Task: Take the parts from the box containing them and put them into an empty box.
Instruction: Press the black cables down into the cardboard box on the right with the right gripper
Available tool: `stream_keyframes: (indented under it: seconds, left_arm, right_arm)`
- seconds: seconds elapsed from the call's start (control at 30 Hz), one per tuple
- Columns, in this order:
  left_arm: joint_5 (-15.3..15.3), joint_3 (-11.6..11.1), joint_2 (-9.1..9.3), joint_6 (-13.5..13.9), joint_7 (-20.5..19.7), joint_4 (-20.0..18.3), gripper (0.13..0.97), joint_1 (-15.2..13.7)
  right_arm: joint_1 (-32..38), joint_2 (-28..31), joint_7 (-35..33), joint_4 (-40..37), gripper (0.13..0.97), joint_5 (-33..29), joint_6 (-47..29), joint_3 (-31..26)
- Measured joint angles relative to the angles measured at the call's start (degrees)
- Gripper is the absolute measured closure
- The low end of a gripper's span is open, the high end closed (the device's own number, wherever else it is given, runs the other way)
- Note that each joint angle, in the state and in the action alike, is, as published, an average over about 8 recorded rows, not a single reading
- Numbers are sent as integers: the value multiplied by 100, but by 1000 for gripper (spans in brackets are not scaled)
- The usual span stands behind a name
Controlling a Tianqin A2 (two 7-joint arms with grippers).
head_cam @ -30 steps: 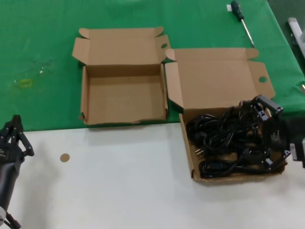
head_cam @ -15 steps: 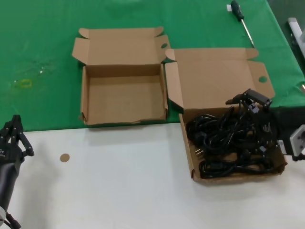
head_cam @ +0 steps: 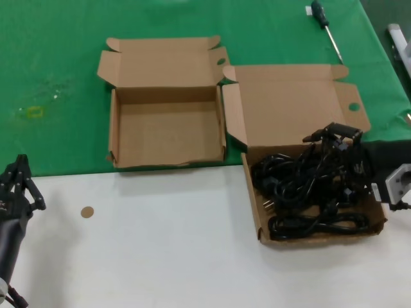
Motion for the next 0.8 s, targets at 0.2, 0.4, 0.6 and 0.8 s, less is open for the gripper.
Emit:
stream_keyframes:
  seconds: [0.2,0.4,0.6,0.8]
  left_arm:
    - [0,0,0,0,1,0,945,0]
    - [-1,0,0,0,1,0,945,0]
    - [-1,0,0,0,1,0,945,0]
    - [-1,0,0,0,1,0,945,0]
  right_arm:
    - [-33,17,56,-21,348,14,4,-5]
    - [-132,64,224,63,493,43,1,0]
    - [-224,114,341,141,628,64,9,14]
    - [-316,162,402,225,708,92,34,46]
